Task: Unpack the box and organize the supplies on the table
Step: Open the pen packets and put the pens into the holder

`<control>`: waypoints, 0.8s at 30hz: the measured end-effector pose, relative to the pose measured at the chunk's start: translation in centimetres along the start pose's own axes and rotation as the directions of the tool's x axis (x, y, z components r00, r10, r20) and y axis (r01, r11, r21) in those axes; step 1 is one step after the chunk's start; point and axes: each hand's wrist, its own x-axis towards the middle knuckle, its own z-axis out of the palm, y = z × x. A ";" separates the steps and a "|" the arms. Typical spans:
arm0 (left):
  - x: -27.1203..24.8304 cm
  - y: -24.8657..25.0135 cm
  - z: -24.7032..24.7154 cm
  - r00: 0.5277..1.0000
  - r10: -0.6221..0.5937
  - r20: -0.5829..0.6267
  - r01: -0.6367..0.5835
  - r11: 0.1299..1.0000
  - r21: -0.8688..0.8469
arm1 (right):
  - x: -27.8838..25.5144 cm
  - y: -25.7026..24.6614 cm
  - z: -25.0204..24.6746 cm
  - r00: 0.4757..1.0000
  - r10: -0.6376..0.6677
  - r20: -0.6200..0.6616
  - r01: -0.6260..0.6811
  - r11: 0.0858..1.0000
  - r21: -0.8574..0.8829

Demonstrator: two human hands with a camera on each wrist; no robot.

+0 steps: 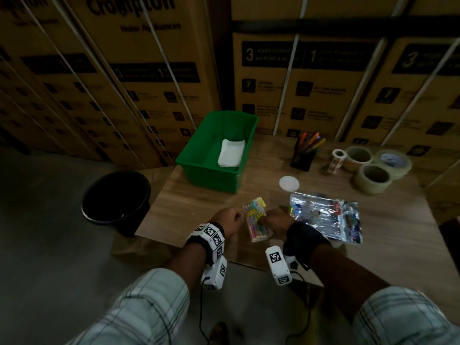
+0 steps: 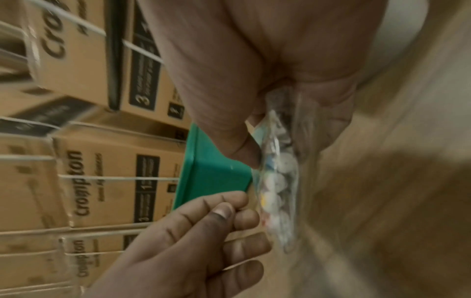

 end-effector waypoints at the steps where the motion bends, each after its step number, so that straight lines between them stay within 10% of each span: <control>1: 0.0 0.9 0.2 1.000 0.005 -0.002 -0.005 1.000 -0.002 | -0.4 0.4 -0.9 1.000 -0.013 -0.003 0.013 0.999 0.045; 6: 0.1 6.4 1.7 1.000 -0.011 0.010 0.012 0.997 -0.075 | -3.7 1.2 -5.6 0.997 -0.075 -0.023 0.077 0.994 0.081; 11: 1.3 11.4 3.2 0.995 -0.042 0.094 0.063 0.970 -0.234 | -6.2 1.3 -9.6 0.939 -0.329 -0.103 0.293 0.919 -0.266; 24: 2.8 20.2 2.0 0.947 -0.250 0.200 0.296 0.444 -0.846 | -6.4 -0.7 -14.2 0.734 -0.679 -0.013 0.281 0.322 -0.904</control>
